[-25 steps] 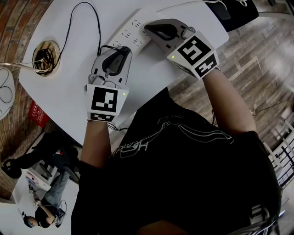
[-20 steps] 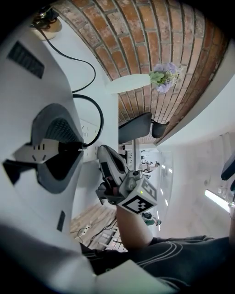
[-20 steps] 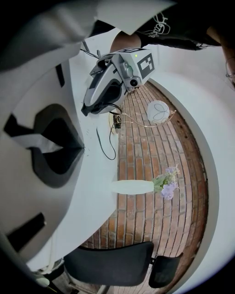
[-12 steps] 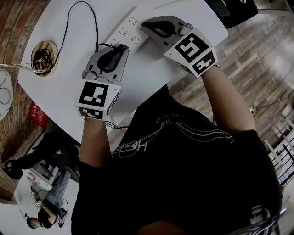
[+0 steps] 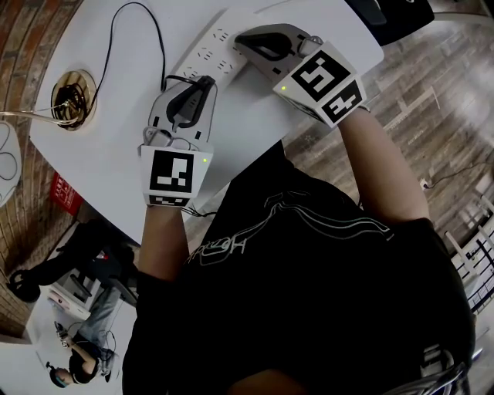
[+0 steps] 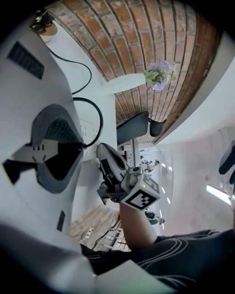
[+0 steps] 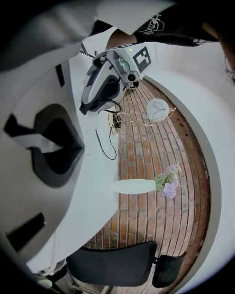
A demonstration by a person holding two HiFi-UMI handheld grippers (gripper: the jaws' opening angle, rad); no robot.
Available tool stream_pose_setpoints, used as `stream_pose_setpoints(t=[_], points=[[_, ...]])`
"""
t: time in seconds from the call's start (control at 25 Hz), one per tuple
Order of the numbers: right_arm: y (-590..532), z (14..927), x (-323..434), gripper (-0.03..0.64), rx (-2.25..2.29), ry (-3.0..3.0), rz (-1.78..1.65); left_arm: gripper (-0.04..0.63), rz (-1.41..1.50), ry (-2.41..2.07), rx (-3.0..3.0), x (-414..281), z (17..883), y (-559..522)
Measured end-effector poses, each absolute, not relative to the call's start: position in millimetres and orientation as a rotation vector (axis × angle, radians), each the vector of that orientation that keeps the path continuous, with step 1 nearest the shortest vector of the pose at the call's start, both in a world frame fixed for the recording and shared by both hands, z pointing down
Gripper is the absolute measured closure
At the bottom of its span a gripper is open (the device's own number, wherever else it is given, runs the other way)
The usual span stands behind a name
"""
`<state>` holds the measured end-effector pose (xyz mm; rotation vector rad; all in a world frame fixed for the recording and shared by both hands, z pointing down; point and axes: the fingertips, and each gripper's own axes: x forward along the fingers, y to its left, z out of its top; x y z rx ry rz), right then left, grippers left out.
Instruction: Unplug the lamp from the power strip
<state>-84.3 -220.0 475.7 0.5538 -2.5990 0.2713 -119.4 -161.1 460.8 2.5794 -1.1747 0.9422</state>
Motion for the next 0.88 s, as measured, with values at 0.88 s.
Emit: stream_pose_setpoints(t=[0.88], points=[[-221.5,474.8,-84.4,0.621,0.56,-2.603,0.291,0.554,0.994,-1.126,2.617,-116.5,457.9,-159.8]])
